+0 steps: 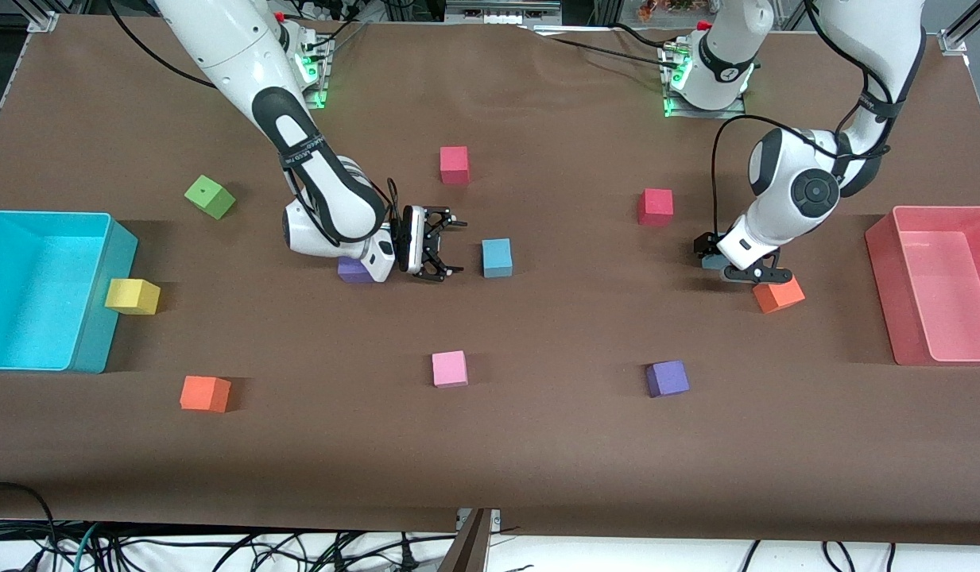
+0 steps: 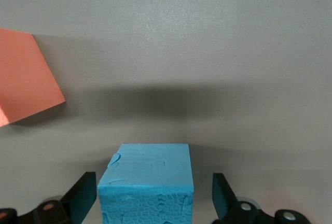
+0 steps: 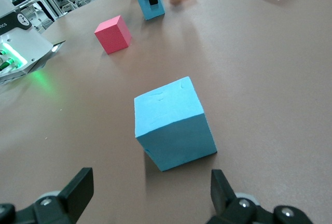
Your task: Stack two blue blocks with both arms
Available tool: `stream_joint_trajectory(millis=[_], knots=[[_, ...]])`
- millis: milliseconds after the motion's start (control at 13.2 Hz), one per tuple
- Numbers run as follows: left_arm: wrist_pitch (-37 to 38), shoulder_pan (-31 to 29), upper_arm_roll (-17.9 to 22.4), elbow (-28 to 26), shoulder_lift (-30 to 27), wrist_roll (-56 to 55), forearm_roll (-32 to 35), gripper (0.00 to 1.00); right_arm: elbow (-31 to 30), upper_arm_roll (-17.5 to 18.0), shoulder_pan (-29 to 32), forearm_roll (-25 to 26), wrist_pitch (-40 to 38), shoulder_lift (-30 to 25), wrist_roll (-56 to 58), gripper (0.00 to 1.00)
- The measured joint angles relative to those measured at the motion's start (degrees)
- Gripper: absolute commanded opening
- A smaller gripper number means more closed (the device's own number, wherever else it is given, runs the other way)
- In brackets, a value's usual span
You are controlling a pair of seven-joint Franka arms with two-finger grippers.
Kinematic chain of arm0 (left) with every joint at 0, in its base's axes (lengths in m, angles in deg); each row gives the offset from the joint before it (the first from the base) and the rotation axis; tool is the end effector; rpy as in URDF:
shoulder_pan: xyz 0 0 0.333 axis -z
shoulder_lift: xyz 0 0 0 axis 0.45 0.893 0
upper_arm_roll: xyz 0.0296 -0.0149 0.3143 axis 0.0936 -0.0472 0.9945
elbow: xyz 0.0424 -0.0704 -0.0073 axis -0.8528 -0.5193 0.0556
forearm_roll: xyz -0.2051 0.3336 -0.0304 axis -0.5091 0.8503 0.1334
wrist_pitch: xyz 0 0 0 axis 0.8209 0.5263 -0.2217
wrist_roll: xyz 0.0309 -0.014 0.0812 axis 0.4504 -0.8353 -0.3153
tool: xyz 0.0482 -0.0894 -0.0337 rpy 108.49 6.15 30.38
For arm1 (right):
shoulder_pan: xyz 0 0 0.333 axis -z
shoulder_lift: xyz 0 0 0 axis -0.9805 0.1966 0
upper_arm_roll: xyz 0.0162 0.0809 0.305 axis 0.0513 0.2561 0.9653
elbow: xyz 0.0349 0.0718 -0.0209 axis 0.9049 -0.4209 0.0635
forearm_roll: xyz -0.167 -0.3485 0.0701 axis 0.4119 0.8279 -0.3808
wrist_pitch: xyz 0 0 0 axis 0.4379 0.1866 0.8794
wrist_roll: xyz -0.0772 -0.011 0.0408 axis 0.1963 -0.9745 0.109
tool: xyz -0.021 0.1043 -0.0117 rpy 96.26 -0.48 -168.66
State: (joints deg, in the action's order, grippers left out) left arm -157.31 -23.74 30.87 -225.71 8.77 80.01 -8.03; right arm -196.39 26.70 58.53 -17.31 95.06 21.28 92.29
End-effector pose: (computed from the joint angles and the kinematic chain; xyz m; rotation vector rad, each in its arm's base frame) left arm 0.4814 -0.0361 0.1959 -3.1185 0.0726 0.1829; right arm 0.4839 0.3293 0.1342 -1.7386 -1.3517 -0.5781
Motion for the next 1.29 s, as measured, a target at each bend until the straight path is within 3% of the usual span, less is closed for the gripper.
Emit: stream_joint_trajectory(millis=[303,455,682,834,910,1137,1289], knots=[[0.0,0.0,0.0,0.0,0.1,0.0,0.0,0.32,0.5,0.0,-0.1,0.0,0.0,0.2,0.6,1.00],[0.0,0.0,0.0,0.0,0.0,0.0,0.0,0.21,0.9,0.0,-0.1,-0.1,0.0,0.6,1.0,1.00],[3.0,0.6,-0.1,1.7,-2.2,0.4,0.0,0.09,1.7,0.0,-0.2,-0.1,0.0,1.3,1.2,1.00],[12.6,2.7,-0.4,5.5,-6.9,0.5,0.0,0.07,1.9,0.0,-0.2,-0.1,0.0,1.5,1.3,1.00],[18.1,3.9,-0.5,8.2,-9.2,0.5,0.0,0.00,1.9,0.1,-0.2,-0.1,0.0,1.5,1.3,1.00],[32.5,5.6,-3.3,17.7,-13.2,0.1,-3.5,0.00,2.0,0.1,-0.2,-0.1,0.0,1.5,1.4,1.00],[37.3,6.3,-6.0,22.4,-13.6,-2.7,-6.1,0.00,2.0,0.1,-0.2,-0.1,0.0,1.5,1.4,1.00]])
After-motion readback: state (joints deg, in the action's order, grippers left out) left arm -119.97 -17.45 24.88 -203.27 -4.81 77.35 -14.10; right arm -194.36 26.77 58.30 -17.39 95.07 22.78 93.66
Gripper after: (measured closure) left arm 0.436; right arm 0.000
